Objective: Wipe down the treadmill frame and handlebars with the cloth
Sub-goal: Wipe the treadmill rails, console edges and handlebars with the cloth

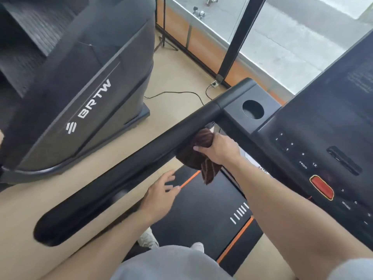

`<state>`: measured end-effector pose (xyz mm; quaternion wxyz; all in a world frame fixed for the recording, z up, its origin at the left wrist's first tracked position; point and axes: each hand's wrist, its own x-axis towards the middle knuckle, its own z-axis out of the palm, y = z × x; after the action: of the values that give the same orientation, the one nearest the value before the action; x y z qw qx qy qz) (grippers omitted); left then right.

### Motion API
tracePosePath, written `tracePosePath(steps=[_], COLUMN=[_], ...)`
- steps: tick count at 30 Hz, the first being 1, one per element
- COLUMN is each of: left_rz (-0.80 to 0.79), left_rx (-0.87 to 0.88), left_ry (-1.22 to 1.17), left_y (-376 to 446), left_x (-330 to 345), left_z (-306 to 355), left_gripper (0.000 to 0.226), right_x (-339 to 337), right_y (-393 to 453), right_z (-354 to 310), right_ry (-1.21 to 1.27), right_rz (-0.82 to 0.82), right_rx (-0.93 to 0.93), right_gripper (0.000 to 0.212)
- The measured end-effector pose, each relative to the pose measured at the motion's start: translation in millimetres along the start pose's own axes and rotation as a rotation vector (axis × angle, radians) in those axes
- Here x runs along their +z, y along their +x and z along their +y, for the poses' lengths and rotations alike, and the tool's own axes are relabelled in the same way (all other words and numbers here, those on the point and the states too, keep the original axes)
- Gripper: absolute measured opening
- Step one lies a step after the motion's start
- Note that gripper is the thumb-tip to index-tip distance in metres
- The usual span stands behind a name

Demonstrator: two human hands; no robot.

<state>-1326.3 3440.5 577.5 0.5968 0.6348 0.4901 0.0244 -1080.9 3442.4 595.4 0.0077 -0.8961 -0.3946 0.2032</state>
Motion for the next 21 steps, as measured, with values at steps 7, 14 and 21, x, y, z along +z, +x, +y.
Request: tracePosePath(steps=[7,14,21], left_rz=[0.020,-0.003,-0.042], left_rx=[-0.019,0.085,0.062], left_ry=[0.064,0.060,0.050], left_y=[-23,-33,-51], left_x=[34,91,148], left_z=[12,48,44], left_gripper=[0.049,0.044,0.040], right_x=[-16,-19,11], right_y=[5,-63,-140], right_z=[48,120,178], right_ry=[0.531,0.151,-0.012], right_rz=[-0.433,-0.517,-0.178], right_rx=[-0.004,-0.055,-0.021], right_gripper=[0.059,0.036,0.052])
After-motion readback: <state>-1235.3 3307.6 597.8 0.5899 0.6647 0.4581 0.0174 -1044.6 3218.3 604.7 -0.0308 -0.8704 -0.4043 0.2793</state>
